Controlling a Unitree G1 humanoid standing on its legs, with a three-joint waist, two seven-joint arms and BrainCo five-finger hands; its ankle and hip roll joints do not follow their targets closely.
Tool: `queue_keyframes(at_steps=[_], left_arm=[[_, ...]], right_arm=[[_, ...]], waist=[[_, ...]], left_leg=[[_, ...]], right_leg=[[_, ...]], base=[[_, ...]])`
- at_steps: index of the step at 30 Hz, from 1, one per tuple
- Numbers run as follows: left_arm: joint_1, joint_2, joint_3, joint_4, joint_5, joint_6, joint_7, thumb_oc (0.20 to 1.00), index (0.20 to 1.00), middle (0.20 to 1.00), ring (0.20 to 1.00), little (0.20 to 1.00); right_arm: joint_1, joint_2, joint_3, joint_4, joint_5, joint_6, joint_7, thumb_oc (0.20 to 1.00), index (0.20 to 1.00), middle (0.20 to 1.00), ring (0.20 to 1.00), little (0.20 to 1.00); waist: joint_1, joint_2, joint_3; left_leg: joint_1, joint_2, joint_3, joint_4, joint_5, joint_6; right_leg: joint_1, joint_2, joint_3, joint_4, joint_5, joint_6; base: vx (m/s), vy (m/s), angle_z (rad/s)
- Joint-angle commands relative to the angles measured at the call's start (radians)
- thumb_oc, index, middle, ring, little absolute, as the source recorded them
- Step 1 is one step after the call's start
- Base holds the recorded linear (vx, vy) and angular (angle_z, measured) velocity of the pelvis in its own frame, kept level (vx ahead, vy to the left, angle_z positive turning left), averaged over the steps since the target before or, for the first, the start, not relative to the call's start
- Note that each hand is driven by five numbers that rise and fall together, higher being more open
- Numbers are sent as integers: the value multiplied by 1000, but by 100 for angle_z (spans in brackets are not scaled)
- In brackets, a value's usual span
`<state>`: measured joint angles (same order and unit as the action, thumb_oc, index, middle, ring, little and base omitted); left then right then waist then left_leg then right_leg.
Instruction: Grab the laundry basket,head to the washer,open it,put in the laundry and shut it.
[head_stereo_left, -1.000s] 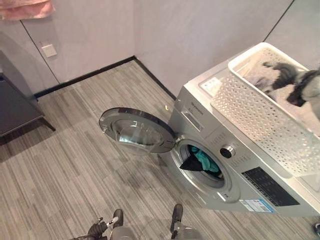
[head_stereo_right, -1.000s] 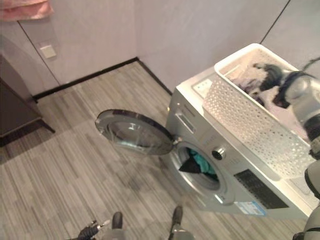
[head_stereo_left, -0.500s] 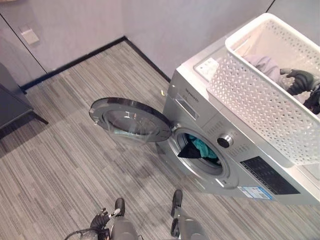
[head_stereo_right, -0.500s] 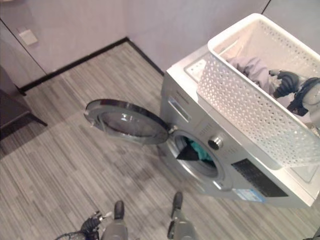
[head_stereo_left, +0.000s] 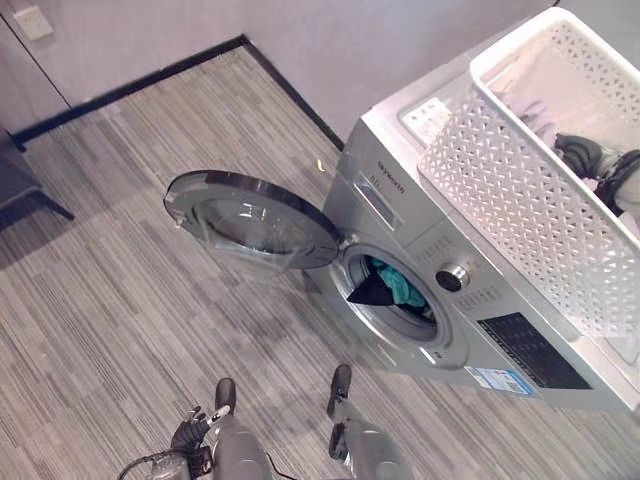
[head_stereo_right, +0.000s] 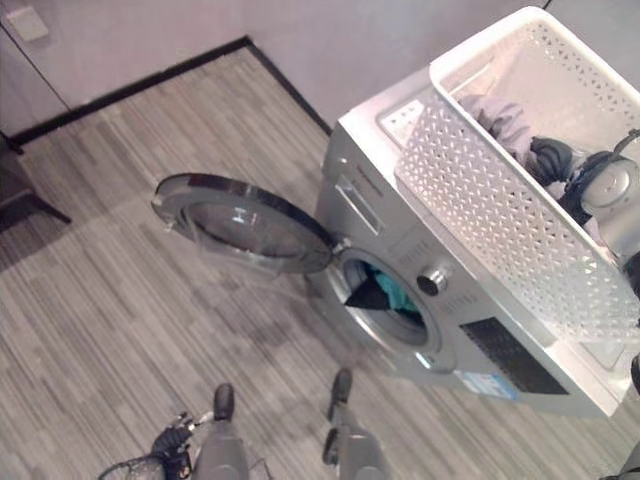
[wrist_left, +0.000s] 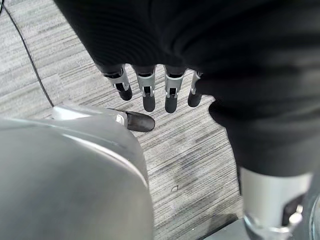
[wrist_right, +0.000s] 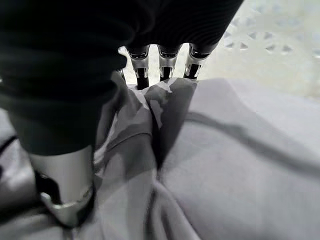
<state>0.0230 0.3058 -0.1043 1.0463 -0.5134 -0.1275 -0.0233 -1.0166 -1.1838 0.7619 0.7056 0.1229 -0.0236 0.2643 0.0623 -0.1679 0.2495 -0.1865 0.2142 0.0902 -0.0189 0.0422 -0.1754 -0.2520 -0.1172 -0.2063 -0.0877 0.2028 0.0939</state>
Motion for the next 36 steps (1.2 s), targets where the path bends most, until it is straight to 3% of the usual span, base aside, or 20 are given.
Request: queue_keyframes(at_steps=[1, 6, 13, 14, 15, 16, 17, 27, 32, 36], left_arm=[[-38, -16, -55, -3, -16, -9, 1, 1000, 1000, 1000, 1000, 1000], [-41, -17, -57, 3, -8, -2, 2, 1000, 1000, 1000, 1000, 1000], [-29, -14, -61, -17, -10, -1, -10, 1000, 1000, 1000, 1000, 1000], [-30, -12, -62, -18, -9, -1, -9, 1000, 1000, 1000, 1000, 1000], [-30, -12, -62, -18, -9, -1, -9, 1000, 1000, 1000, 1000, 1000], [-28, -13, -63, -19, -10, -1, -9, 1000, 1000, 1000, 1000, 1000], [-31, -14, -64, -21, -11, -1, -10, 1000, 1000, 1000, 1000, 1000], [-55, -22, -77, -15, -6, -2, 10, 1000, 1000, 1000, 1000, 1000], [-69, -8, -48, 15, -7, -4, 32, 1000, 1000, 1000, 1000, 1000], [-66, 2, -41, 19, -2, -6, 37, 1000, 1000, 1000, 1000, 1000]], right_arm=[[108, 113, 102, 1, -91, 13, 36, 1000, 1000, 1000, 1000, 1000], [225, 151, 93, -37, -136, 26, 84, 1000, 1000, 1000, 1000, 1000], [297, 128, 101, -62, -168, 28, 137, 1000, 1000, 1000, 1000, 1000], [294, 128, 100, -58, -173, 26, 135, 918, 918, 918, 918, 918], [294, 128, 100, -58, -173, 26, 135, 918, 918, 918, 918, 918], [295, 127, 92, -61, -175, 27, 132, 464, 464, 464, 464, 464], [284, 133, 93, -44, -181, 28, 123, 200, 200, 200, 200, 200], [176, 164, 29, 34, -190, 44, 21, 200, 200, 200, 200, 200], [43, 173, -112, 100, -60, 43, -130, 200, 200, 200, 200, 200], [-38, 148, -164, 86, 38, 25, -189, 200, 200, 200, 200, 200]], waist=[[41, 21, 83], [43, 24, 94], [38, 40, 91], [37, 41, 91], [37, 41, 91], [37, 44, 89], [37, 46, 89], [26, 55, 70], [24, 51, 46], [17, 43, 22]], left_leg=[[-102, 16, -78, -6, 48, -2], [-115, 17, -88, -9, 53, -3], [-110, 12, -94, -28, 60, -1], [-109, 12, -94, -32, 62, -1], [-109, 12, -94, -32, 62, -1], [-109, 10, -95, -38, 64, -2], [-108, 8, -96, -45, 68, -2], [-132, -14, -92, -67, 81, 2], [-118, -17, -87, -65, 69, 6], [-108, -19, -87, -63, 61, 9]], right_leg=[[20, -94, 9, 77, -151, 103], [11, -90, 7, 78, -154, 100], [10, -89, 5, 78, -157, 99], [9, -89, 6, 77, -156, 100], [9, -89, 6, 77, -156, 100], [8, -89, 7, 74, -154, 101], [6, -90, 7, 71, -152, 102], [-18, -99, 12, 47, -126, 112], [-5, -97, 19, 43, -129, 111], [4, -99, 18, 42, -131, 112]], base=[[-37, -41, 3], [-5, -7, 0], [4, -4, 8], [0, 0, 0], [0, 0, 0], [0, 0, 0], [0, 0, 0], [0, 0, 0], [0, 0, 0], [0, 0, 0]])
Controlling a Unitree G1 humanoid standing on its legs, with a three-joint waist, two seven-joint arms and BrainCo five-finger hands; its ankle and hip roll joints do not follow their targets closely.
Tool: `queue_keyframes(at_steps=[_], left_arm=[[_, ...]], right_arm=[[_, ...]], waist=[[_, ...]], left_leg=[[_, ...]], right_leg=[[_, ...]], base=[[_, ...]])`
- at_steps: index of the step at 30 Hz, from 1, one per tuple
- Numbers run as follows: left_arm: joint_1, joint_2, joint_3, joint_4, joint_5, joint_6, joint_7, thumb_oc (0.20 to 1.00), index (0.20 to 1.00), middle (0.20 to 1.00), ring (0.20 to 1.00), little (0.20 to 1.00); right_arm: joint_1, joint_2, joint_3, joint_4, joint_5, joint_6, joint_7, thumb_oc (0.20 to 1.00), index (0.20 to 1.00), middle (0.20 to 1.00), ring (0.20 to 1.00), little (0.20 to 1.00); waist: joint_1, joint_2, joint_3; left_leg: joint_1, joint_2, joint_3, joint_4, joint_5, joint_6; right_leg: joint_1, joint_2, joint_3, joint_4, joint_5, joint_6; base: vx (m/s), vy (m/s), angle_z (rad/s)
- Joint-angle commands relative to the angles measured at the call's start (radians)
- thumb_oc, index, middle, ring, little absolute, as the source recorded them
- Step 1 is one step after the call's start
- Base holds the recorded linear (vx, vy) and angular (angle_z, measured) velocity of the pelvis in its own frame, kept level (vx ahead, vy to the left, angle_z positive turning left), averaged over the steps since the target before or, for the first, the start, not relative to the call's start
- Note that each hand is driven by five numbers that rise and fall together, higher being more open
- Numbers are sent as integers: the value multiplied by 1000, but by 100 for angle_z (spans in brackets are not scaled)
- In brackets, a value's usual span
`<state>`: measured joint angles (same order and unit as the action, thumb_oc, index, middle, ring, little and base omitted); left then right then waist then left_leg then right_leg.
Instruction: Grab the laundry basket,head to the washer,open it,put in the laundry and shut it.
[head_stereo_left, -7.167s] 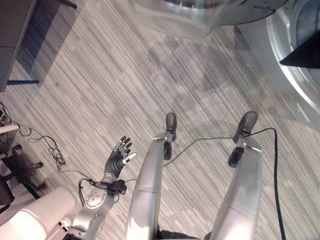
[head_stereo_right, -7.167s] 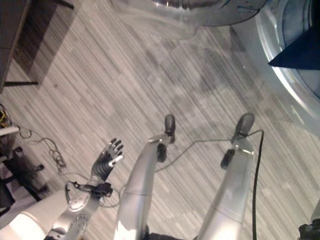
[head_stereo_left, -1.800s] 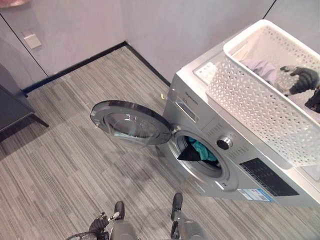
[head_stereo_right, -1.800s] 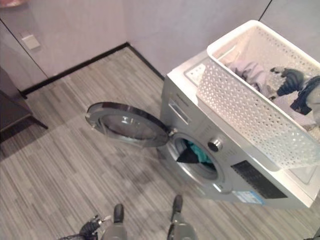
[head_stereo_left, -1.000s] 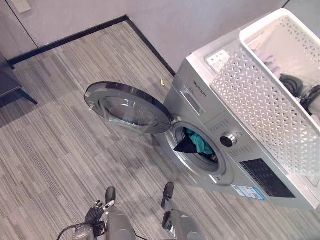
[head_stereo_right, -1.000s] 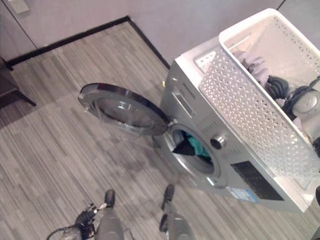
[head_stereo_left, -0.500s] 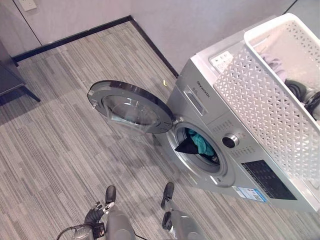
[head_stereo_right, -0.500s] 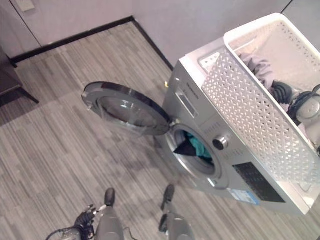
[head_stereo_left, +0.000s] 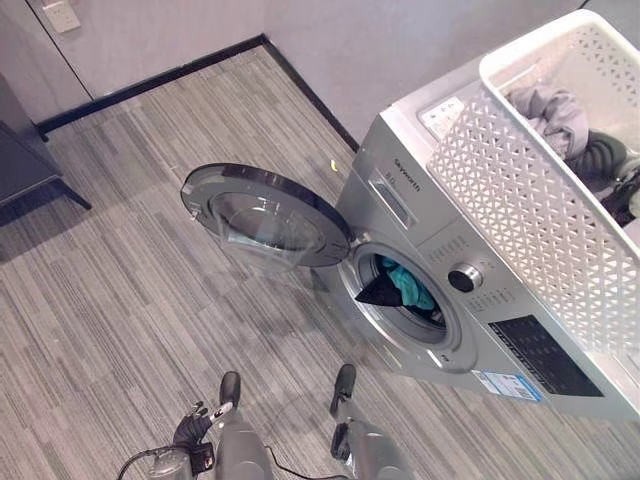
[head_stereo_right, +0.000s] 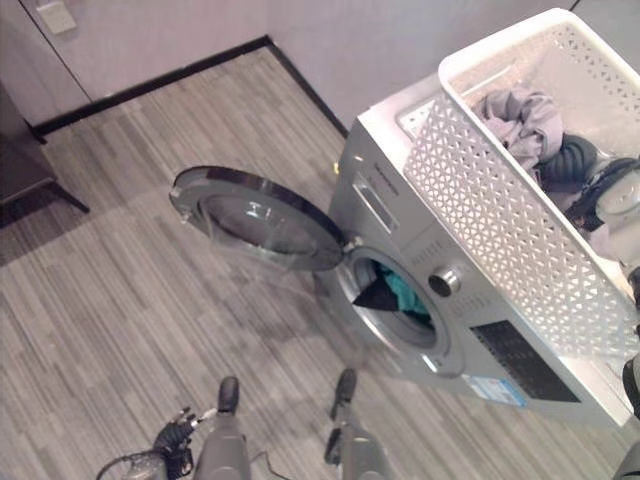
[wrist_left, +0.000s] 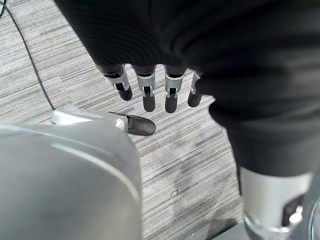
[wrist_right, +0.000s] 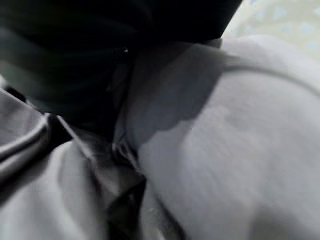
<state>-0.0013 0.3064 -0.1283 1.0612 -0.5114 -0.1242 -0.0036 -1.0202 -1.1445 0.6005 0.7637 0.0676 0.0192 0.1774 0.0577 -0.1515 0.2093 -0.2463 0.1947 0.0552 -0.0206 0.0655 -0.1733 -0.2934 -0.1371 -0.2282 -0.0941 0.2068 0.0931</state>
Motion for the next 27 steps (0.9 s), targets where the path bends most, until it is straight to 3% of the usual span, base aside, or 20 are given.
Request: queue_keyframes(at_steps=[1, 10, 16, 23, 27], left_arm=[[-43, 5, -16, 11, -3, -10, 17, 1000, 1000, 1000, 1000, 1000], [-32, 26, 22, 101, 51, 10, 20, 1000, 1000, 1000, 1000, 1000], [-7, 17, 41, 111, 77, 28, 36, 1000, 1000, 1000, 1000, 1000], [14, -1, 44, 74, 99, 40, 59, 1000, 1000, 1000, 1000, 1000], [22, -10, 12, -45, 155, 31, 74, 1000, 1000, 1000, 1000, 1000]], right_arm=[[-69, 95, -17, 41, 131, -27, -124, 200, 200, 200, 200, 200], [-218, 25, -199, 10, 392, -96, -281, 200, 200, 200, 200, 200], [-194, 13, -314, -49, 427, -129, -379, 200, 200, 200, 200, 200], [-63, 42, -498, -206, 386, -163, -515, 200, 200, 200, 200, 200], [134, 58, -694, -474, 180, -166, -638, 200, 200, 200, 200, 200]], waist=[[21, 24, 54], [3, 0, -55], [-2, 4, -105], [-10, 21, -159], [-27, 43, -183]], left_leg=[[-40, 0, -51, -60, 33, 7], [67, 5, -39, -47, -18, 11], [121, 3, -41, -44, -40, 17], [179, -10, -32, -45, -64, 31], [208, -24, -22, -39, -87, 45]], right_leg=[[53, -78, 40, 49, -138, 113], [159, -80, 31, 68, -182, 112], [218, -81, 23, 76, -203, 113], [268, -86, 24, 71, -208, 115], [289, -94, 31, 69, -203, 120]], base=[[33, -7, 2], [77, -11, 5], [93, 3, 6], [57, 24, 1], [38, 41, 2]])
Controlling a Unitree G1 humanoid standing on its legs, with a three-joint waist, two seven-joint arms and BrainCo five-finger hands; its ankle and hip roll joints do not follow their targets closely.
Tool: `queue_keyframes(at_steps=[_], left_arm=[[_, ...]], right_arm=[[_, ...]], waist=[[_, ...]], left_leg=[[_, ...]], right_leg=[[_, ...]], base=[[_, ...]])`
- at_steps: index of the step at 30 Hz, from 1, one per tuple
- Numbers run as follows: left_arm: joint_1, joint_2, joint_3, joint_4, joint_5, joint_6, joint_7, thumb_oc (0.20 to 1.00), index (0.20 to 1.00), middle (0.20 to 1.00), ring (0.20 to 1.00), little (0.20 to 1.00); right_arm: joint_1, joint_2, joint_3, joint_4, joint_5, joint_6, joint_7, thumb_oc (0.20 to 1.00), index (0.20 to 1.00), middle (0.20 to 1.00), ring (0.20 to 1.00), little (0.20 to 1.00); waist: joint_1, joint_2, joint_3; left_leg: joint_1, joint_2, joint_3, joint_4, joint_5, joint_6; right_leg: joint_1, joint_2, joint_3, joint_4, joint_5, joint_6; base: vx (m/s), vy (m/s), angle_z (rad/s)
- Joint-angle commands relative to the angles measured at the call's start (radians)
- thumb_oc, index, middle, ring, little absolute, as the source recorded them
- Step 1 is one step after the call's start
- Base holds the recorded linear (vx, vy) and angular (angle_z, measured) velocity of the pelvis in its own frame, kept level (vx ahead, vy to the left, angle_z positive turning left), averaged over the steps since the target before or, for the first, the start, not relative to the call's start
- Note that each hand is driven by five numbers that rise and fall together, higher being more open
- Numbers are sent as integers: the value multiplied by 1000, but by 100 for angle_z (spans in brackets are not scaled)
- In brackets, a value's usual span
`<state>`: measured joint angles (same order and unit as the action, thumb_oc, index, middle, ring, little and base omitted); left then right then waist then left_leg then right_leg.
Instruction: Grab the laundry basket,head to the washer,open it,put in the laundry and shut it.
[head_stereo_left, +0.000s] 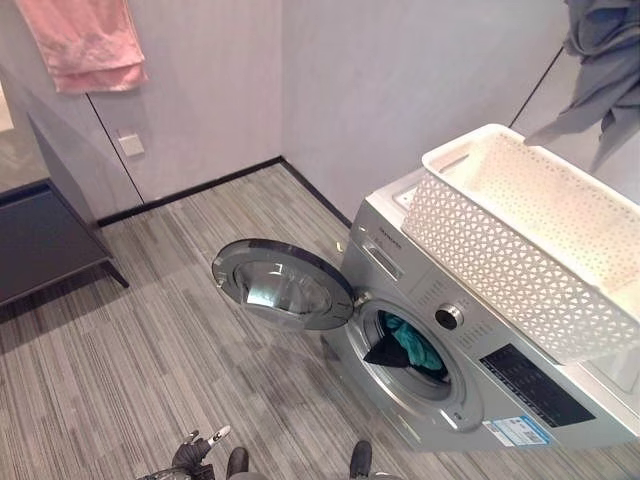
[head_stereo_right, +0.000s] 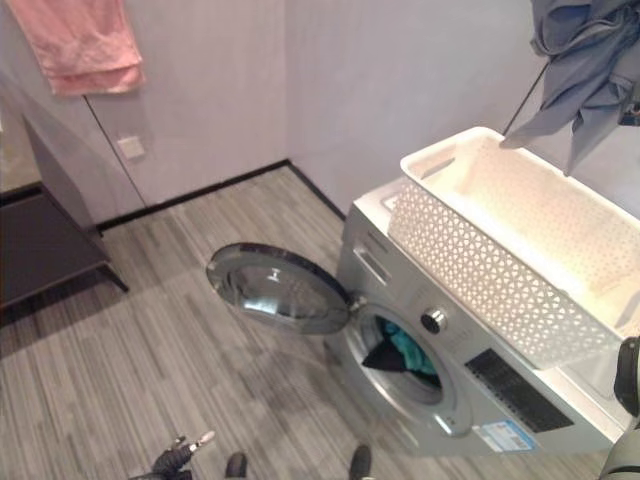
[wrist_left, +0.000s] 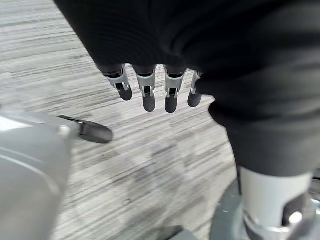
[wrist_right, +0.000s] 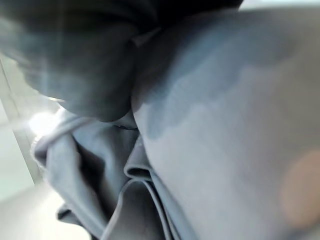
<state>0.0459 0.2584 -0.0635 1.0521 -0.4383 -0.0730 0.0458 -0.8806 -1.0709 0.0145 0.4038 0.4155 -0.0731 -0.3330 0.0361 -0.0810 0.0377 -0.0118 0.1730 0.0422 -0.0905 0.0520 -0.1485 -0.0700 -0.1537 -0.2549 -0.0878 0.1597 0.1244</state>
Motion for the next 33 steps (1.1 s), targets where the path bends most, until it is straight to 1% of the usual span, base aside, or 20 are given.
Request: queue_keyframes(at_steps=[1, 2, 4, 6, 7, 8, 9, 12, 13, 15, 16, 17, 19, 22, 24, 25, 27, 29, 32, 33], left_arm=[[-22, 42, -58, -40, 83, -18, 26, 1000, 1000, 1000, 1000, 1000], [-19, 47, -73, -124, 97, -26, 25, 1000, 1000, 1000, 1000, 1000], [-12, 57, -83, -184, 94, -26, 26, 1000, 1000, 1000, 1000, 1000], [-7, 78, -95, -328, 110, -32, 24, 1000, 1000, 1000, 1000, 1000], [-7, 80, -96, -329, 110, -31, 24, 1000, 1000, 1000, 1000, 1000], [-9, 88, -88, -408, 120, -35, 38, 1000, 1000, 1000, 1000, 1000], [-6, 90, -88, -413, 121, -32, 39, 1000, 1000, 1000, 1000, 1000], [5, 117, -79, -560, 175, -27, 39, 1000, 1000, 1000, 1000, 1000], [3, 127, -80, -598, 193, -31, 38, 1000, 1000, 1000, 1000, 1000], [9, 136, -76, -640, 201, -26, 36, 1000, 1000, 1000, 1000, 1000], [8, 145, -73, -705, 214, -32, 28, 1000, 1000, 1000, 1000, 1000], [21, 160, -62, -810, 226, -32, 11, 1000, 1000, 1000, 1000, 1000], [31, 200, -38, -939, 263, -21, -10, 1000, 1000, 1000, 1000, 1000], [32, 256, -7, -1106, 341, -13, -44, 1000, 1000, 1000, 1000, 1000], [31, 270, 10, -1178, 359, 0, -63, 1000, 1000, 1000, 1000, 1000], [20, 269, 13, -1227, 345, 20, -75, 1000, 1000, 1000, 1000, 1000], [19, 269, 13, -1253, 331, 33, -82, 1000, 1000, 1000, 1000, 1000], [-2, 262, -10, -1312, 258, 57, -94, 1000, 1000, 1000, 1000, 1000], [-39, 240, -65, -1304, 152, 82, -88, 1000, 1000, 1000, 1000, 1000], [-36, 204, -127, -1306, -101, 106, -65, 1000, 1000, 1000, 1000, 1000]], right_arm=[[19, -11, -129, -129, -174, -68, -130, 200, 200, 200, 200, 200], [56, -30, -175, -191, -228, -67, -166, 200, 200, 200, 200, 200], [91, -38, -215, -237, -252, -61, -182, 200, 200, 200, 200, 200], [151, -53, -302, -364, -415, -23, -254, 200, 200, 200, 200, 200], [157, -51, -308, -368, -416, -22, -254, 200, 200, 200, 200, 200], [170, -42, -343, -442, -565, 23, -305, 200, 200, 200, 200, 200], [180, -35, -350, -455, -573, 31, -304, 200, 200, 200, 200, 200], [241, -31, -417, -568, -797, 117, -311, 200, 200, 200, 200, 200], [253, -15, -424, -595, -814, 115, -298, 200, 200, 200, 200, 200], [278, 20, -431, -628, -820, 116, -288, 200, 200, 200, 200, 200], [302, 59, -423, -662, -830, 104, -256, 200, 200, 200, 200, 200], [364, 144, -417, -721, -823, 86, -211, 200, 200, 200, 200, 200], [473, 262, -416, -783, -787, 58, -153, 200, 200, 200, 200, 200], [643, 403, -418, -873, -699, 9, -44, 200, 200, 200, 200, 200], [733, 459, -425, -918, -642, -10, 24, 200, 200, 200, 200, 200], [803, 499, -410, -926, -563, -16, 70, 200, 200, 200, 200, 200], [834, 520, -392, -935, -525, -14, 106, 200, 200, 200, 200, 200], [913, 563, -320, -960, -444, -15, 182, 200, 200, 200, 200, 200], [927, 577, -279, -969, -410, -7, 202, 200, 200, 200, 200, 200], [914, 582, -243, -975, -357, 4, 206, 200, 200, 200, 200, 200]], waist=[[0, -32, -12], [-10, -27, -16], [-11, -28, -22], [-27, -17, -31], [-25, -18, -31], [-35, -8, -37], [-34, -10, -37], [-49, 0, -48], [-57, 6, -49], [-60, 4, -50], [-69, 12, -48], [-77, 17, -46], [-86, 20, -48], [-95, 21, -45], [-100, 18, -48], [-103, 16, -47], [-104, 16, -49], [-104, 14, -45], [-104, 15, -40], [-108, 21, -45]], left_leg=[[-25, -2, -9, 31, -74, 20], [-22, -9, -6, 35, -71, 26], [-17, -13, -4, 36, -74, 29], [-4, -19, 2, 34, -81, 35], [-4, -19, 3, 34, -81, 35], [4, -23, 4, 34, -86, 41], [5, -23, 5, 34, -86, 42], [19, -26, 20, 34, -94, 52], [22, -27, 26, 34, -96, 54], [29, -28, 35, 33, -98, 57], [31, -32, 43, 34, -94, 62], [43, -33, 59, 32, -98, 66], [56, -33, 75, 29, -102, 68], [61, -31, 78, 28, -101, 68], [65, -30, 76, 25, -100, 66], [64, -29, 74, 26, -95, 65], [71, -27, 73, 24, -99, 64], [88, -20, 71, 27, -103, 62], [102, -14, 68, 35, -108, 60], [118, -9, 73, 43, -114, 58]], right_leg=[[67, -77, 58, 62, -155, 89], [65, -84, 62, 64, -143, 90], [66, -86, 64, 64, -141, 91], [69, -92, 71, 64, -135, 98], [69, -92, 71, 64, -135, 98], [66, -94, 78, 64, -134, 101], [67, -93, 79, 65, -134, 101], [60, -96, 101, 64, -132, 108], [56, -98, 105, 64, -129, 109], [51, -99, 116, 64, -126, 111], [42, -101, 124, 66, -117, 113], [35, -104, 142, 69, -113, 114], [32, -106, 154, 74, -115, 116], [35, -107, 158, 78, -119, 113], [42, -107, 153, 77, -123, 111], [45, -108, 148, 81, -122, 108], [52, -107, 144, 82, -130, 108], [64, -104, 134, 105, -146, 100], [80, -101, 129, 115, -156, 97], [100, -100, 127, 113, -160, 97]], base=[[-10, 49, 0], [-22, 28, -7], [-4, 39, -17], [11, 52, -14], [0, 50, -11], [-3, 30, -11], [3, 43, -16], [-4, 38, -20], [-22, 36, -12], [-32, 30, -27], [-43, 48, -28], [-47, 56, -29], [-2, 37, -44], [-29, 7, -30], [-26, -6, 2], [-60, -16, 6], [-17, -6, 3], [0, 0, 0], [15, -5, 0], [44, -13, 2]])
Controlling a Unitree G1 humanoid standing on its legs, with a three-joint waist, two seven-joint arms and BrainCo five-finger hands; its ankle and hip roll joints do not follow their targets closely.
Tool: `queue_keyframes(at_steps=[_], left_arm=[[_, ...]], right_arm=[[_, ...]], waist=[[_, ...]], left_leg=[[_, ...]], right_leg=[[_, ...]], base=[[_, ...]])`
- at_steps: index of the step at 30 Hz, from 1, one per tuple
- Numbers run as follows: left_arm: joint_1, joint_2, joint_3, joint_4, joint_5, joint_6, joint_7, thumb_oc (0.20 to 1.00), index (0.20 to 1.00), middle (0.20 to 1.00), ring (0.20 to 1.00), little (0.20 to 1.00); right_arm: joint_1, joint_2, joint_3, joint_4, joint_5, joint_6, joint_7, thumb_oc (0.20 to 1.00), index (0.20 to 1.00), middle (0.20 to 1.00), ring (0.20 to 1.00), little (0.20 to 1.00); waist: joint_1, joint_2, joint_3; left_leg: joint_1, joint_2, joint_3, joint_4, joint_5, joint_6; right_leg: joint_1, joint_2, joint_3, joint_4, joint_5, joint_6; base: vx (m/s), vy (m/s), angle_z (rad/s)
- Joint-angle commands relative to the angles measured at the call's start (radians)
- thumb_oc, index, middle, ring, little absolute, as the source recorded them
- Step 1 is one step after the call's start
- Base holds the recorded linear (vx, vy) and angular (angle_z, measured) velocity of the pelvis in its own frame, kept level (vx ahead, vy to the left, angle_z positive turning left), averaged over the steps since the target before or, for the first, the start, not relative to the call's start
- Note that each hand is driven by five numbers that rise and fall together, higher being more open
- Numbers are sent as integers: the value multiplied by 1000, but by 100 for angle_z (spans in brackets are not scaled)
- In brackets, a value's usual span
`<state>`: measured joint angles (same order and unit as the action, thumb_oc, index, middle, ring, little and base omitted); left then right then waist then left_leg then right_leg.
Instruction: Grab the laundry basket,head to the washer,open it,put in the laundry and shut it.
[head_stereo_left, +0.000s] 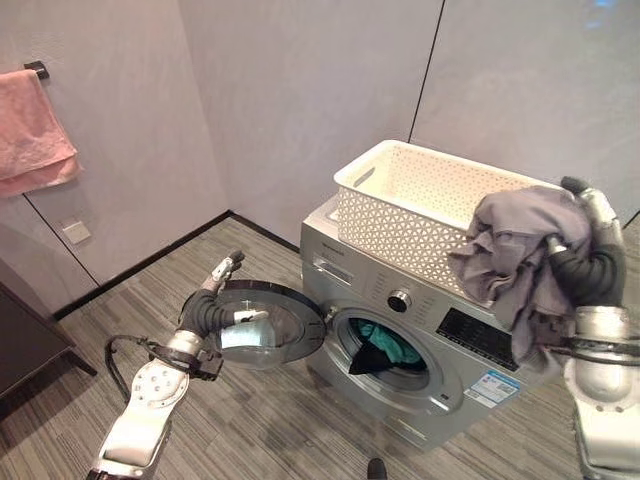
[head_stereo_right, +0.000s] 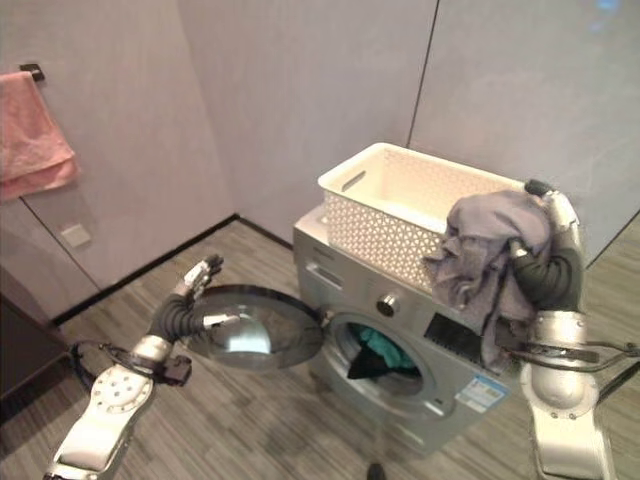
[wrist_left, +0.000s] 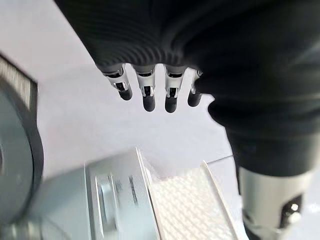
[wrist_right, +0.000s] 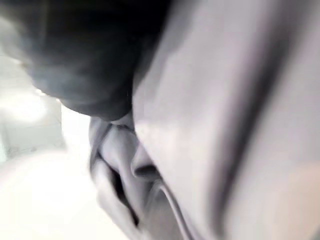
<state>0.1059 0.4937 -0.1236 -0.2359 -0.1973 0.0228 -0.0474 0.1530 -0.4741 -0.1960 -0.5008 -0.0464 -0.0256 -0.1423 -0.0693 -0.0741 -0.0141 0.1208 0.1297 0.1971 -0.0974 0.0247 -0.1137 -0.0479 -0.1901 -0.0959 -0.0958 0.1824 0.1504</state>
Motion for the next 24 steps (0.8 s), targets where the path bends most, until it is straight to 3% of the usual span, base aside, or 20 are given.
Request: queue_keyframes(at_steps=[1, 4, 13, 24], left_arm=[[-97, -29, -68, -18, -346, 10, 29, 1000, 1000, 1000, 1000, 1000], [-89, -33, -138, -28, -511, 11, 93, 1000, 1000, 1000, 1000, 1000], [-99, -85, -196, 28, -480, 30, 134, 1000, 1000, 1000, 1000, 1000], [-303, -169, -291, 136, -498, 34, 171, 1000, 1000, 1000, 1000, 1000]], right_arm=[[-119, -15, -33, -70, 106, -43, 16, 200, 200, 200, 200, 200], [-176, -25, 70, -49, 169, -50, 3, 200, 200, 200, 200, 200], [-177, 3, 230, -43, 279, -43, 19, 200, 200, 200, 200, 200], [-171, 9, 188, -21, 275, -37, -25, 200, 200, 200, 200, 200]], waist=[[-1, 15, 11], [-1, 28, 9], [15, 34, 41], [-4, 46, 43]], left_leg=[[-9, 36, -81, 50, -88, 23], [31, 51, -58, 72, -104, 18], [52, 92, -59, 97, -98, -3], [-45, 111, -96, 106, -42, -36]], right_leg=[[83, -63, -32, 120, -183, 71], [106, -56, -15, 115, -189, 70], [148, -26, -25, 138, -230, 41], [136, -17, -102, 140, -236, 33]], base=[[64, -10, 2], [63, -8, -5], [3, -29, -1], [-36, -14, 24]])
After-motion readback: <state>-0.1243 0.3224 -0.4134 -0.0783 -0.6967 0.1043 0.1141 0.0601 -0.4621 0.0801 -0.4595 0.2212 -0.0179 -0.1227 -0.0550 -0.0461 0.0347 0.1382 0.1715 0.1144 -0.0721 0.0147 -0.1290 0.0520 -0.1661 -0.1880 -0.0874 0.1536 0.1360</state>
